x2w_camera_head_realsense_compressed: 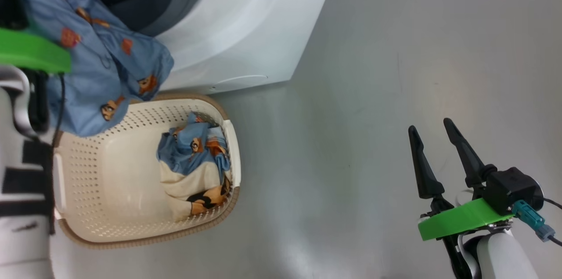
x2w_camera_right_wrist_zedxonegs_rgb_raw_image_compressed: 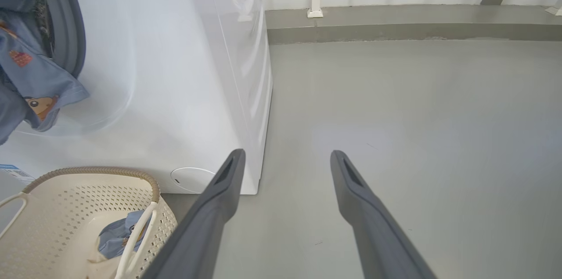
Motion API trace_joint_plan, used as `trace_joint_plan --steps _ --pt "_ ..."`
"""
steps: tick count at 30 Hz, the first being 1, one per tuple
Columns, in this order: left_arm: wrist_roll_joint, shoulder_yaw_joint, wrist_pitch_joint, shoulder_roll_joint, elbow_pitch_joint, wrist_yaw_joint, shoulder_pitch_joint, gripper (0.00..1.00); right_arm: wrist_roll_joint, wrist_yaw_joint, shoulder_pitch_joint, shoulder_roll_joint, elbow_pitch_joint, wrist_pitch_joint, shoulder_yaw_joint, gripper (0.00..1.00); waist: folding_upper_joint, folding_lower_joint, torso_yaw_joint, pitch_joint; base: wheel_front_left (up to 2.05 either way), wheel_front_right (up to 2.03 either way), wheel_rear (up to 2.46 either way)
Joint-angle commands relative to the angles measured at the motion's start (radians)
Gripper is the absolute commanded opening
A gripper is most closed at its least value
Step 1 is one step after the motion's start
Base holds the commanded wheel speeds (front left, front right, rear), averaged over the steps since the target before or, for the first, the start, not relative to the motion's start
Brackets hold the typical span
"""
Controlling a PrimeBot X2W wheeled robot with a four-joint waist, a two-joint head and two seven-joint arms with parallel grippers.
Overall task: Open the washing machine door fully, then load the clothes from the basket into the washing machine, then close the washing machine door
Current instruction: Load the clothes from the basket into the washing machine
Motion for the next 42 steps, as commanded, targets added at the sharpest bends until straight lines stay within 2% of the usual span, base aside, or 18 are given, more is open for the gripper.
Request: trace_joint_plan --steps 1,8,16,20,26,33,35,40,42 --pt "0.001 0.015 -0.005 0.053 -0.001 -0.002 -0.037 0.00 0.012 0.002 -0.010 -0.003 -0.021 -0.005 0.029 1.00 0.0000 0.0000 -0.017 0.025 0.00 0.00 0.00" --pt "-0.040 -0.007 0.011 0.079 0.174 -0.002 -0.172 0.00 0.032 0.002 -0.024 -0.003 -0.019 -0.005 0.048 1.00 0.0000 0.0000 -0.036 0.109 0.00 0.00 0.00" --pt "-0.048 -0.069 0.064 0.112 0.280 -0.003 -0.333 0.00 0.062 0.002 -0.037 -0.003 -0.015 -0.005 0.073 1.00 0.0000 0.0000 -0.051 0.204 0.00 0.00 0.00" --pt "-0.045 -0.121 0.196 0.116 0.429 0.001 -0.502 0.00 0.095 0.002 -0.033 -0.003 -0.002 -0.005 0.117 1.00 0.0000 0.0000 -0.079 0.243 0.00 0.00 0.00" --pt "-0.026 -0.148 0.241 0.119 0.504 0.021 -0.567 0.00 0.099 0.002 -0.016 -0.003 0.002 -0.005 0.129 1.00 0.0000 0.0000 -0.087 0.238 0.00 0.00 0.00" --pt "0.041 -0.195 0.015 0.130 0.443 0.063 -0.612 0.00 0.102 0.002 -0.012 -0.003 -0.004 -0.005 0.139 1.00 0.0000 0.0000 -0.094 0.248 0.00 0.00 0.00" --pt "0.057 -0.200 -0.002 0.137 0.388 0.071 -0.616 0.00 0.104 0.002 -0.013 -0.003 -0.005 -0.005 0.142 1.00 0.0000 0.0000 -0.096 0.254 0.00 0.00 0.00" --pt "0.095 -0.184 -0.005 0.168 0.143 0.082 -0.567 0.00 0.108 0.002 -0.017 -0.003 -0.008 -0.005 0.146 1.00 0.0000 0.0000 -0.101 0.269 0.00 0.00 0.00" --pt "0.097 -0.171 -0.005 0.171 0.095 0.085 -0.532 0.00 0.108 0.002 -0.019 -0.003 -0.007 -0.005 0.145 1.00 0.0000 0.0000 -0.099 0.269 0.00 0.00 0.00"
